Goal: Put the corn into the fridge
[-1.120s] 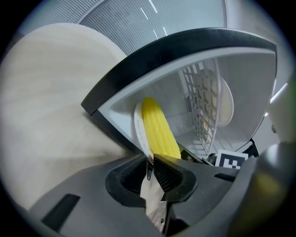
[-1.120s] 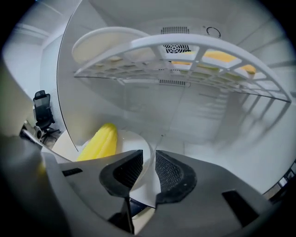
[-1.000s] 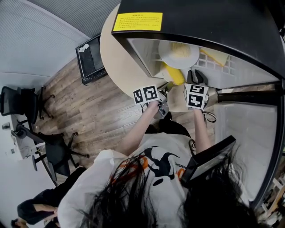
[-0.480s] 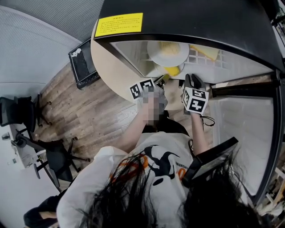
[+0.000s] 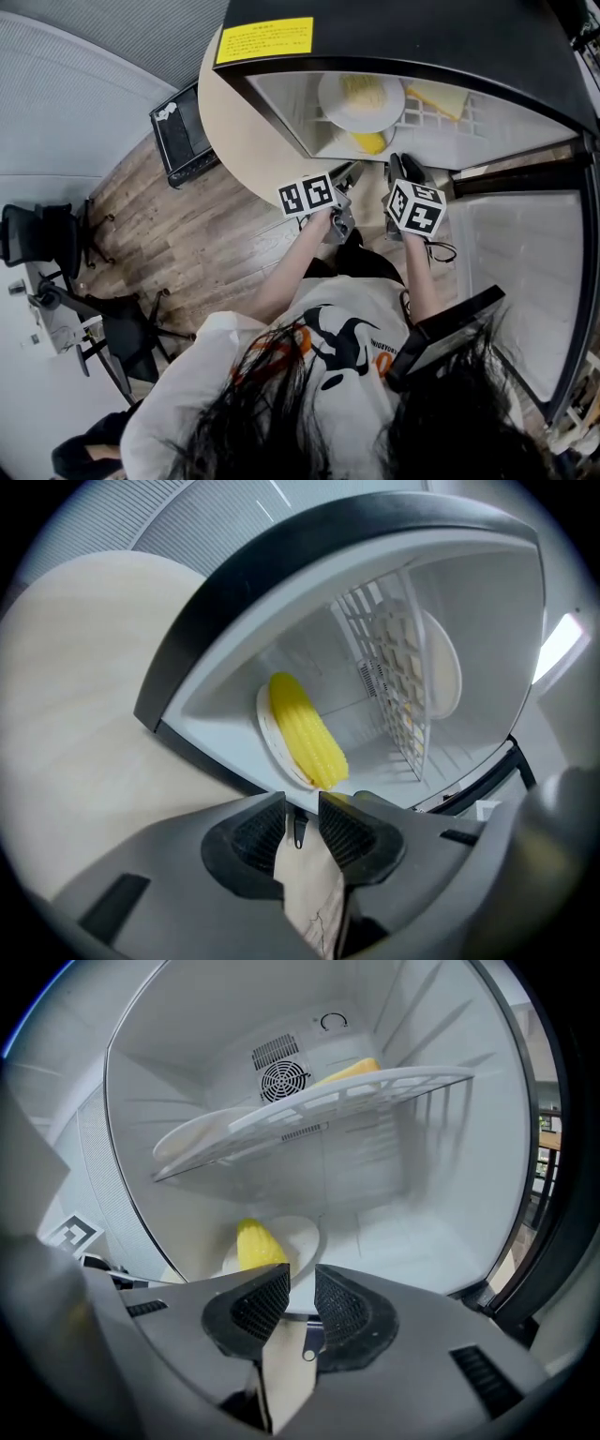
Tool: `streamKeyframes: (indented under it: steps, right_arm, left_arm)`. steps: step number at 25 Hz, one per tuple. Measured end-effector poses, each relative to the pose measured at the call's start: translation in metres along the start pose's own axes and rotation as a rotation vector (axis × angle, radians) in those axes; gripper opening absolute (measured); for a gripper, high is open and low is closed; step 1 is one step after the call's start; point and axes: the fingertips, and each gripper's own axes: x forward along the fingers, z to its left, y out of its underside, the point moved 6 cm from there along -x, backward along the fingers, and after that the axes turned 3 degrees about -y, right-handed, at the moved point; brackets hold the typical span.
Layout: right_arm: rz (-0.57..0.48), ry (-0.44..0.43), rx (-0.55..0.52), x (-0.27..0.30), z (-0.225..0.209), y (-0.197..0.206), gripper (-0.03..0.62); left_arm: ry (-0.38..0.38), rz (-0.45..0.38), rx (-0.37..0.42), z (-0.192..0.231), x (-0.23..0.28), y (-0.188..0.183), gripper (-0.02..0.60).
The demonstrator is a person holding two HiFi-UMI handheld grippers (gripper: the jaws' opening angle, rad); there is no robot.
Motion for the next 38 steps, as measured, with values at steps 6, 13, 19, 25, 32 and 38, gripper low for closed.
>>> streamKeyframes:
  steps: [6,13,19,25,32,38]
  right_arm:
    - [-0.023,-0.097,-0.012,-0.014,0.033,-0.001,0.085]
    - [-0.079,-0.164,0.050,-0.037,0.073,0.007,0.064]
    - [-0.101,-0.222,0.086,-0.059,0.116,0.029,0.056]
    - [-0.104,-0.273,0.126,-0.091,0.167,0.063,0.046]
    - [-0.081,-0.253,0.146,-0.131,0.194,0.108,0.041]
    - [-0.050,-0.219,0.159,-0.156,0.198,0.133,0.040]
  left_arm:
    - [0.014,0.010,0.155,-0.008,-0.045,0.003,0.100]
    - [0.018,-0.046,0.336,-0.015,-0.099,0.002,0.048]
    - [0.027,-0.076,0.464,-0.012,-0.152,0.013,0.031]
    - [0.060,-0.074,0.678,-0.019,-0.203,0.033,0.031]
    - [0.160,-0.040,0.713,-0.019,-0.238,0.064,0.031]
    - [0.204,-0.008,0.681,-0.015,-0.250,0.092,0.031]
